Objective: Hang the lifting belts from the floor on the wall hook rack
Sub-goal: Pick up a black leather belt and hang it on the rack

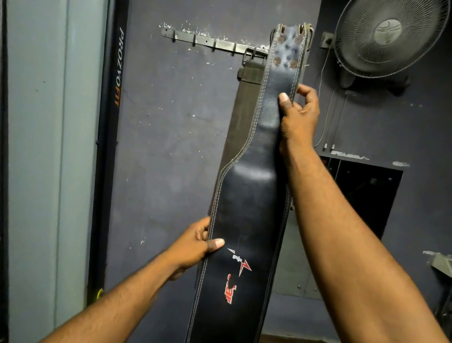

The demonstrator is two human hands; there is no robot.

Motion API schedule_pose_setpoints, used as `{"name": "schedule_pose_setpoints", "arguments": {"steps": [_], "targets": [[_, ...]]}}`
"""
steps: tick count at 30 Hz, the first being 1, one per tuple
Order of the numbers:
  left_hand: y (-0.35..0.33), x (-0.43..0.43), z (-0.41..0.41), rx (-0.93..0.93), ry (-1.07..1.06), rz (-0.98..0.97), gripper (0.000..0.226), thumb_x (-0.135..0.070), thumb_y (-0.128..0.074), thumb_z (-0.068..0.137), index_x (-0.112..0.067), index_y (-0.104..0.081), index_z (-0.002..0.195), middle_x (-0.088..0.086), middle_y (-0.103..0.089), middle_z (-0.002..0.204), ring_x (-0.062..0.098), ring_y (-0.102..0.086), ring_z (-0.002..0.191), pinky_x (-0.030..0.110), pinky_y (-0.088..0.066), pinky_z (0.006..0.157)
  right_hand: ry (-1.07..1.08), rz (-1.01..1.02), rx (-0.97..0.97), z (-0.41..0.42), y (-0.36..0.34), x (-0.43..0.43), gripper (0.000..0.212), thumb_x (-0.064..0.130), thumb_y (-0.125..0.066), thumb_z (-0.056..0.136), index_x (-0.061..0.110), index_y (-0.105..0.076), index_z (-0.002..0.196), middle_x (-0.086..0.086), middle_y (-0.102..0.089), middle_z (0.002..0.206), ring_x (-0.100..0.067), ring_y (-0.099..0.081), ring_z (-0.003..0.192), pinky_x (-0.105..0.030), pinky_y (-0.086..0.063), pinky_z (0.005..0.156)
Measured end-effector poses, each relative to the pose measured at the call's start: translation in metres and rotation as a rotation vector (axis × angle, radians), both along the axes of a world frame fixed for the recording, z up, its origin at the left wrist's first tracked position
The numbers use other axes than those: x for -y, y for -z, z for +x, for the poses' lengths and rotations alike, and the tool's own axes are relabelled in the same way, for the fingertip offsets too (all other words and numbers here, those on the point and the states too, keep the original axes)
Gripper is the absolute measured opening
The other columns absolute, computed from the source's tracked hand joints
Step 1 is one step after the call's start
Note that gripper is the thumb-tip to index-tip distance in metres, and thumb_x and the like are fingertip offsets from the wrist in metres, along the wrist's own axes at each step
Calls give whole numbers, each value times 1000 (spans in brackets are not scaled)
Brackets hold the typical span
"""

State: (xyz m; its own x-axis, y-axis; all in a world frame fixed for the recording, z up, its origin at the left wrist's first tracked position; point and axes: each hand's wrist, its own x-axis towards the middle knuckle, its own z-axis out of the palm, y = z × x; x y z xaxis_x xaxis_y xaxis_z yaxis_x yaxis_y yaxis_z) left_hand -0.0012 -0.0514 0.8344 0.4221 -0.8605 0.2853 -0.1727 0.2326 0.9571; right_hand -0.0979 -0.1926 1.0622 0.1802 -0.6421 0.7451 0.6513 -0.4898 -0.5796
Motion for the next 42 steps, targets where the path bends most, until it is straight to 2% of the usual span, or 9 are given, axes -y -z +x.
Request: {"name": "schedule_pose_setpoints", "arguments": {"steps": [3,9,21,25,28,33,36,39,42], "targets": [[1,9,-2,16,-61,-61,42,8,-54,93,-16,-56,127,-1,-73,114,13,-72,102,23,-57,79,26,-39,-11,-2,-12,0,26,-1,-61,94,24,-56,99,-5,-70,80,-13,-69,68,-29,-57,64],[-4,9,2,93,-91,4,41,1,-58,94,-18,-55,130,6,-73,115,21,-71,104,40,-59,90,61,-124,20,-2,-28,-5,27,-3,-61,92,22,-55,99,-1,-66,75,-5,-64,59,-23,-53,59],[23,1,7,105,-88,24,51,9,-61,87,-19,-57,129,3,-69,123,15,-68,111,34,-57,93,96,-112,22,8,-24,3,24,-5,-61,90,18,-56,99,-5,-68,78,-6,-63,58,-23,-53,59],[22,-8,10,80,-22,66,51,8,-58,90,-21,-51,131,-3,-70,118,7,-71,100,20,-57,76,103,-103,70,8,-30,4,23,-5,-61,89,14,-55,100,-6,-68,82,-2,-62,56,-20,-51,57],[15,-11,17,81,6,133,49,7,-60,90,-18,-51,132,0,-71,116,9,-72,95,23,-60,74,53,-78,49,8,-29,4,23,-4,-60,91,16,-55,100,-4,-68,71,-10,-62,56,-24,-52,57],[-62,-12,16,31,-91,-116,27,-21,-54,99,-8,-59,123,-6,-72,94,-2,-70,78,12,-53,67,-85,-84,-10,16,-12,-9,23,-2,-59,93,19,-55,101,-9,-67,76,-17,-62,64,-30,-54,63],[-144,3,12,123,-242,-320,25,-32,-50,101,-12,-65,106,-13,-70,72,-3,-65,67,16,-53,65,-139,-142,-85,26,4,-15,21,3,-64,89,19,-58,101,-23,-68,106,-28,-67,91,-46,-58,88],[-207,16,12,275,-460,-385,34,-48,-53,92,-18,-65,103,1,-73,95,19,-70,92,41,-59,84,-207,-177,-168,30,14,-18,23,5,-66,88,17,-59,106,-24,-66,120,-40,-65,112,-48,-57,94],[-226,22,12,328,-497,-462,29,-35,-58,87,-26,-65,113,-1,-72,108,19,-68,101,45,-55,94,-115,-191,-242,26,17,-16,27,17,-70,89,21,-60,113,-18,-61,124,-34,-65,112,-45,-59,89]]}}
